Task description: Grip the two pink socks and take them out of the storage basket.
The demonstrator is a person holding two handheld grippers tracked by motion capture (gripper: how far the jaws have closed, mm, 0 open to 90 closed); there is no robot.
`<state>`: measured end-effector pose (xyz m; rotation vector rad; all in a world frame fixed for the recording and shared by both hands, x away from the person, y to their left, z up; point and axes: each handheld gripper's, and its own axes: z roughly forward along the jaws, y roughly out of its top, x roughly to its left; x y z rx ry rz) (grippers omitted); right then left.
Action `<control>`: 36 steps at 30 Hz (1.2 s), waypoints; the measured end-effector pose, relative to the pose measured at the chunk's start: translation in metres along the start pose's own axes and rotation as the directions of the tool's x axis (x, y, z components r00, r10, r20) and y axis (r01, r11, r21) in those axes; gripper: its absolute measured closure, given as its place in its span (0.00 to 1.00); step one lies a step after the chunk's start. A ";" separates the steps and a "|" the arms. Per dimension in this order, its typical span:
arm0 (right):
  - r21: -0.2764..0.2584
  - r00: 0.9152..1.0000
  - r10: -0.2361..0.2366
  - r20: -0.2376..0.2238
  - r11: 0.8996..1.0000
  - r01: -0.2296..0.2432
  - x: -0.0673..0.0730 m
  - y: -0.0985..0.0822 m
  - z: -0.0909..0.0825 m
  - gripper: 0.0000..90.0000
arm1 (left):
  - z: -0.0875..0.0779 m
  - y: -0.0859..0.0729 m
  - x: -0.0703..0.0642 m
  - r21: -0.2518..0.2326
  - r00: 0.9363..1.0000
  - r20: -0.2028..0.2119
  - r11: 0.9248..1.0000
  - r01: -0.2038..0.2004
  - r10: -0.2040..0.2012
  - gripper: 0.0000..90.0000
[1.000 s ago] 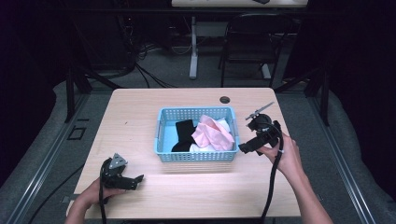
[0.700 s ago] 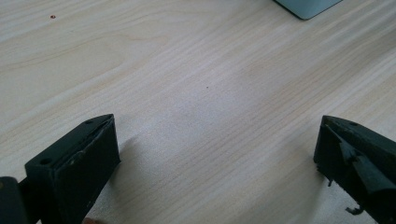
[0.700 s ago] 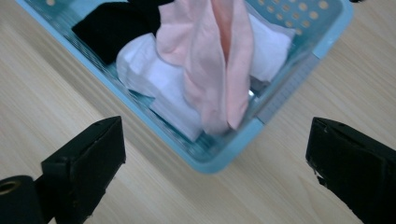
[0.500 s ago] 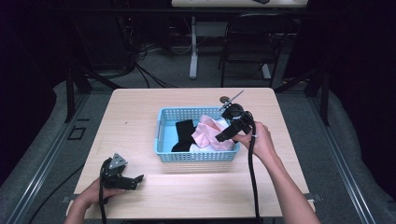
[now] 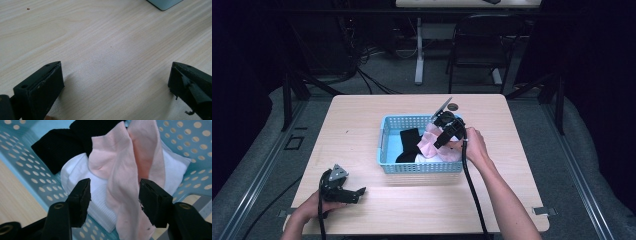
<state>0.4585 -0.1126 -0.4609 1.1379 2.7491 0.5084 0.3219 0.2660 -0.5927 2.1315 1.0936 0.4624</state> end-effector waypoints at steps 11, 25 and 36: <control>0.096 0.999 0.033 0.030 0.995 -0.036 -0.008 0.005 0.018 0.54 | 0.000 0.000 0.000 0.000 1.000 0.000 1.000 0.000 0.000 0.00; 0.158 0.999 0.043 0.024 0.986 -0.046 -0.011 0.006 0.028 0.88 | 0.000 0.000 0.000 0.001 1.000 0.000 1.000 -0.004 0.004 0.00; 0.129 0.998 0.057 -0.021 0.990 -0.054 -0.009 0.008 0.009 0.98 | 0.000 0.000 0.000 0.000 1.000 0.000 1.000 -0.002 0.002 0.00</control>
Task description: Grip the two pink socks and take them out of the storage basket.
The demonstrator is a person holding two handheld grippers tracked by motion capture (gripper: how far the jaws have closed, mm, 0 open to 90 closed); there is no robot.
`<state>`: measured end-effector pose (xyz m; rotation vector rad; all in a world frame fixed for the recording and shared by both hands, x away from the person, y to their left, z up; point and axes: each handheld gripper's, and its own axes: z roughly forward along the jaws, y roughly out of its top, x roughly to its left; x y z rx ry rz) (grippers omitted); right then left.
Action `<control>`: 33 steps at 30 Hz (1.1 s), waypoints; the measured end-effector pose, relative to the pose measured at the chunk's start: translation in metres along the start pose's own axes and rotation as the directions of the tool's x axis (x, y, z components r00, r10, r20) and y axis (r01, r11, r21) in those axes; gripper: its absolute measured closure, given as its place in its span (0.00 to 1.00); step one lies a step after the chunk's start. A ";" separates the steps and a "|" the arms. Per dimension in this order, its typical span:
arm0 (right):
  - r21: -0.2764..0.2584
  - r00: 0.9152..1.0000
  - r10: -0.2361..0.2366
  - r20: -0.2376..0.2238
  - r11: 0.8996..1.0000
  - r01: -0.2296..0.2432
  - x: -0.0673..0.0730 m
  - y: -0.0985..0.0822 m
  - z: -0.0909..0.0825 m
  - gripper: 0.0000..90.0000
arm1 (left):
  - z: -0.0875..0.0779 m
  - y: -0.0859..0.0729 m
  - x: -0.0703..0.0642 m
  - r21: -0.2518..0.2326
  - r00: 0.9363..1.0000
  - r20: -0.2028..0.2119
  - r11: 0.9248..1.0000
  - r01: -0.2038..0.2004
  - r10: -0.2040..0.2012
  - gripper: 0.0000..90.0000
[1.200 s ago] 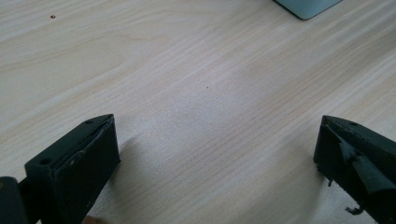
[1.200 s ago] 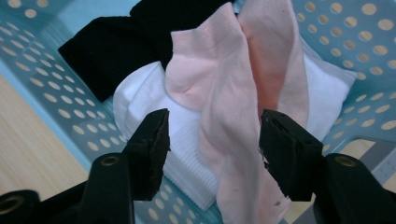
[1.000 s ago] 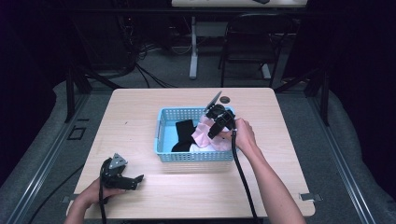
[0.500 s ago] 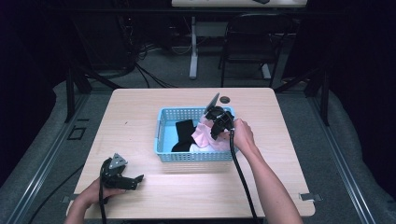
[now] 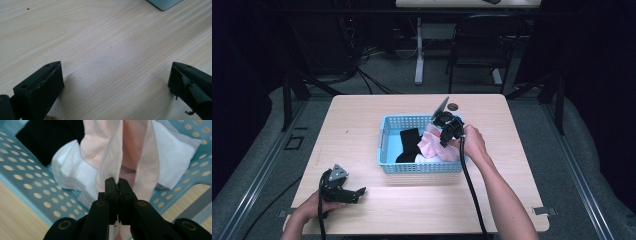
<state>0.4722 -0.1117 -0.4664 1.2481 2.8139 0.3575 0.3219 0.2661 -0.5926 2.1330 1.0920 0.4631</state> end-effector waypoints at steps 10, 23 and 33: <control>-0.021 1.000 -0.015 -0.012 1.000 0.015 0.003 0.002 -0.029 0.98 | 0.000 0.000 0.000 0.000 1.000 0.000 1.000 0.000 0.000 0.00; -0.047 0.999 -0.034 -0.033 0.998 0.032 0.009 0.007 -0.061 0.98 | 0.000 0.000 0.000 0.001 1.000 0.000 1.000 -0.002 0.002 0.00; -0.063 0.999 -0.036 -0.032 0.997 0.034 0.009 0.012 -0.086 0.98 | 0.000 0.000 0.000 0.000 1.000 0.001 1.000 0.001 -0.001 0.00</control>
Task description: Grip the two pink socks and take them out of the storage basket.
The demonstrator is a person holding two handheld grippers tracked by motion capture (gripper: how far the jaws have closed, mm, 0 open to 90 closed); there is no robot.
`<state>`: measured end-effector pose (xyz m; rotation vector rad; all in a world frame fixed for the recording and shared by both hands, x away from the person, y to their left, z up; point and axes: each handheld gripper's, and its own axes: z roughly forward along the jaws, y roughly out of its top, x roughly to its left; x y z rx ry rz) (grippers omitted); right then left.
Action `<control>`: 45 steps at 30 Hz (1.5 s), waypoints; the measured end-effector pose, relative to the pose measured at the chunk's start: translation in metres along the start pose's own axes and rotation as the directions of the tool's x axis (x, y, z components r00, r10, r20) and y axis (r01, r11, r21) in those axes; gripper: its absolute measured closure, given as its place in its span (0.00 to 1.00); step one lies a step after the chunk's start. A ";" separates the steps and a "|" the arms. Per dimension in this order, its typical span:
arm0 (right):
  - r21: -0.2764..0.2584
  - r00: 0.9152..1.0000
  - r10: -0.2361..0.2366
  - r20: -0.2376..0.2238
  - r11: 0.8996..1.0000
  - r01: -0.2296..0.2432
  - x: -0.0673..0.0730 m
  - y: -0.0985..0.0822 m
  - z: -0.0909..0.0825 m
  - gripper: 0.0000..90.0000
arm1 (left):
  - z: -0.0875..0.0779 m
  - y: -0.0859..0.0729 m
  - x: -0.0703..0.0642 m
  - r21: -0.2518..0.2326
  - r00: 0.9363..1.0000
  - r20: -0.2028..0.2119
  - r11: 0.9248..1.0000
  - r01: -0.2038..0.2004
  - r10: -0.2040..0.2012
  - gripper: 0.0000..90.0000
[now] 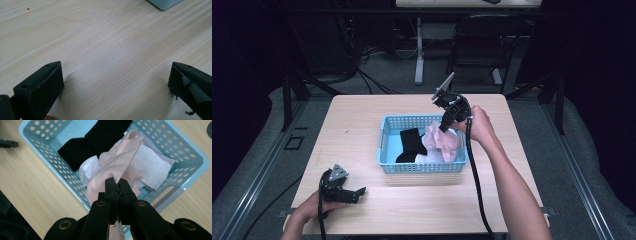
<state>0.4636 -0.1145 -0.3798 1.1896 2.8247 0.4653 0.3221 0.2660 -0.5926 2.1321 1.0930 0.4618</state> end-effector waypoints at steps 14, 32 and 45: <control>-0.027 1.000 0.002 0.000 1.000 -0.002 -0.003 -0.001 -0.024 0.98 | 0.000 0.000 0.000 -0.001 1.000 0.001 1.000 0.001 -0.001 0.00; -0.054 1.000 0.018 0.023 0.998 -0.017 -0.010 -0.015 -0.067 0.98 | 0.000 0.000 0.000 0.000 1.000 0.001 1.000 -0.003 0.003 0.00; -0.075 0.993 0.099 0.058 0.993 -0.094 -0.040 -0.045 -0.089 0.97 | 0.000 0.000 0.000 -0.001 1.000 0.001 1.000 0.001 -0.001 0.00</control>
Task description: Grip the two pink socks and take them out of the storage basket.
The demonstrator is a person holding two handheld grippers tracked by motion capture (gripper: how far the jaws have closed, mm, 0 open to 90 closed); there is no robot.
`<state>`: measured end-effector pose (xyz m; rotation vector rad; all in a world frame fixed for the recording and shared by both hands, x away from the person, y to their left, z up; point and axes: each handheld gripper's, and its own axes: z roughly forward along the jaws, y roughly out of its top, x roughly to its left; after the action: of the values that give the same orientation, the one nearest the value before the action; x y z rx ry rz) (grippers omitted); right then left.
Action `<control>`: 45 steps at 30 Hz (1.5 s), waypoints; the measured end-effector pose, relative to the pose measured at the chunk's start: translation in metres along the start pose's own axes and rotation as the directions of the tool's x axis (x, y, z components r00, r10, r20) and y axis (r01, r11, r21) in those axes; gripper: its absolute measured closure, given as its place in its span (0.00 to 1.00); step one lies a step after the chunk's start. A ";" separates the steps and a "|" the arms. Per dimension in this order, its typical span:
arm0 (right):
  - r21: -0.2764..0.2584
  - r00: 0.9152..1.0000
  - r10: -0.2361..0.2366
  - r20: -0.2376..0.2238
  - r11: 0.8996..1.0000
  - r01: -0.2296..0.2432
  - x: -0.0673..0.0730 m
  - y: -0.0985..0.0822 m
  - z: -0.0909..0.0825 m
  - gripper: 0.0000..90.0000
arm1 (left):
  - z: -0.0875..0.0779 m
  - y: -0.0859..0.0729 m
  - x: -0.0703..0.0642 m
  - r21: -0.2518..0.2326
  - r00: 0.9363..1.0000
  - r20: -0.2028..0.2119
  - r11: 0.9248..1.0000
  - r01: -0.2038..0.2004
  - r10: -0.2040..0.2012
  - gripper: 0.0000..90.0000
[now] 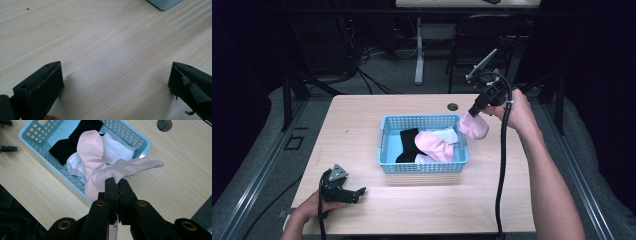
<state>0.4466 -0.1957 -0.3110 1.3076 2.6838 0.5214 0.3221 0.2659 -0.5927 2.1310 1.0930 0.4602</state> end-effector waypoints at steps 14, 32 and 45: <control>0.026 0.995 0.077 0.057 0.997 -0.079 -0.035 -0.033 -0.003 0.97 | 0.000 0.000 0.000 0.001 1.000 -0.001 1.000 -0.004 0.004 0.00; 0.125 0.967 0.203 0.156 0.967 -0.223 -0.077 -0.081 0.069 0.96 | 0.000 0.000 0.000 0.001 1.000 -0.001 1.000 -0.004 0.004 0.00; 0.139 0.964 0.236 0.124 0.958 -0.253 -0.084 -0.102 0.118 0.97 | 0.000 0.000 0.000 0.001 1.000 -0.001 1.000 -0.004 0.004 0.00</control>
<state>0.4523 -0.2893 -0.4612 1.6727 2.5336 0.2610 0.3223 0.2661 -0.5927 2.1341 1.0896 0.4628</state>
